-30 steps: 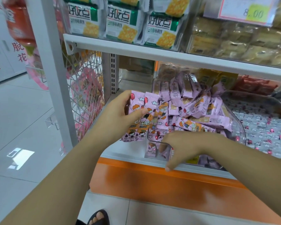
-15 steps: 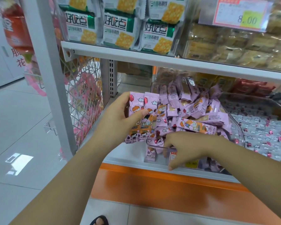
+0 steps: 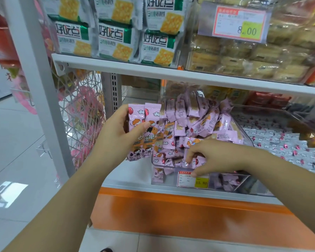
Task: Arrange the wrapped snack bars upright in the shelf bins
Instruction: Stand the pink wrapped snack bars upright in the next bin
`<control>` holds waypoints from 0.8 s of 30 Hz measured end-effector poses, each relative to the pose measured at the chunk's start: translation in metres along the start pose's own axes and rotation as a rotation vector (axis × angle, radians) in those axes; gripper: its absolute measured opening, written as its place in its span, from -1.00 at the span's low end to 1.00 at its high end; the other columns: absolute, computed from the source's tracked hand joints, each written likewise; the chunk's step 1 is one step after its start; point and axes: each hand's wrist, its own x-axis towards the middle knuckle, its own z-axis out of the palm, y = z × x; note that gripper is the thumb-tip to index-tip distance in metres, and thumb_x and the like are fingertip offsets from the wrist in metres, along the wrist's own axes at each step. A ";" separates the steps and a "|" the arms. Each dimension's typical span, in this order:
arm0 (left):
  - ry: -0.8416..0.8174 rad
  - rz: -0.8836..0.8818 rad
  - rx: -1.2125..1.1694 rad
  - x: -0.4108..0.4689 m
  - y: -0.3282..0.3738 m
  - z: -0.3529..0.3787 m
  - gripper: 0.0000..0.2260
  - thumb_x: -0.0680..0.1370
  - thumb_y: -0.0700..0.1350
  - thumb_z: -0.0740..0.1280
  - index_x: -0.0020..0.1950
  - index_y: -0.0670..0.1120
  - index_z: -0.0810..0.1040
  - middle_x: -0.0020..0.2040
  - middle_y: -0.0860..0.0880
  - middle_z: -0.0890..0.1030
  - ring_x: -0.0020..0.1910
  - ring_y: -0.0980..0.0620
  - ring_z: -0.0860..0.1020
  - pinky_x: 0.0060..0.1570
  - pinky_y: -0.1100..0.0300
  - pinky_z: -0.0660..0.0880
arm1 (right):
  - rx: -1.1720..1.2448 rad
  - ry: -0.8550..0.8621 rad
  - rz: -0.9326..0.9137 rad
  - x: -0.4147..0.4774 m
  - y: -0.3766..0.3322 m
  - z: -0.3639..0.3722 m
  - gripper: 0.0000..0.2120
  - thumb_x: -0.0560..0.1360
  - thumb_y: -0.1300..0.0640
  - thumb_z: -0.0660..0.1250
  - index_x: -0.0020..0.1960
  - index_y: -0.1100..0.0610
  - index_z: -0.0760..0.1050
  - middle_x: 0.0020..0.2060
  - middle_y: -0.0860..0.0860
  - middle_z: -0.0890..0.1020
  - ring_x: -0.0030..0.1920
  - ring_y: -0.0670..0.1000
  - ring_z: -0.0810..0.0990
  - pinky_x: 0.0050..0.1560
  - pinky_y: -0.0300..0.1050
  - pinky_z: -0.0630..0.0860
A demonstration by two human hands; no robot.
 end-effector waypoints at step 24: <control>0.024 -0.013 0.006 -0.001 -0.006 -0.004 -0.50 0.39 0.23 0.29 0.12 -0.13 0.44 0.01 -0.25 0.56 -0.02 -0.19 0.55 0.01 -0.26 0.50 | 0.017 -0.444 0.005 0.071 -0.044 0.027 -0.07 0.21 -0.33 0.46 0.35 0.26 0.33 0.32 0.21 0.44 0.29 0.22 0.44 0.29 0.18 0.41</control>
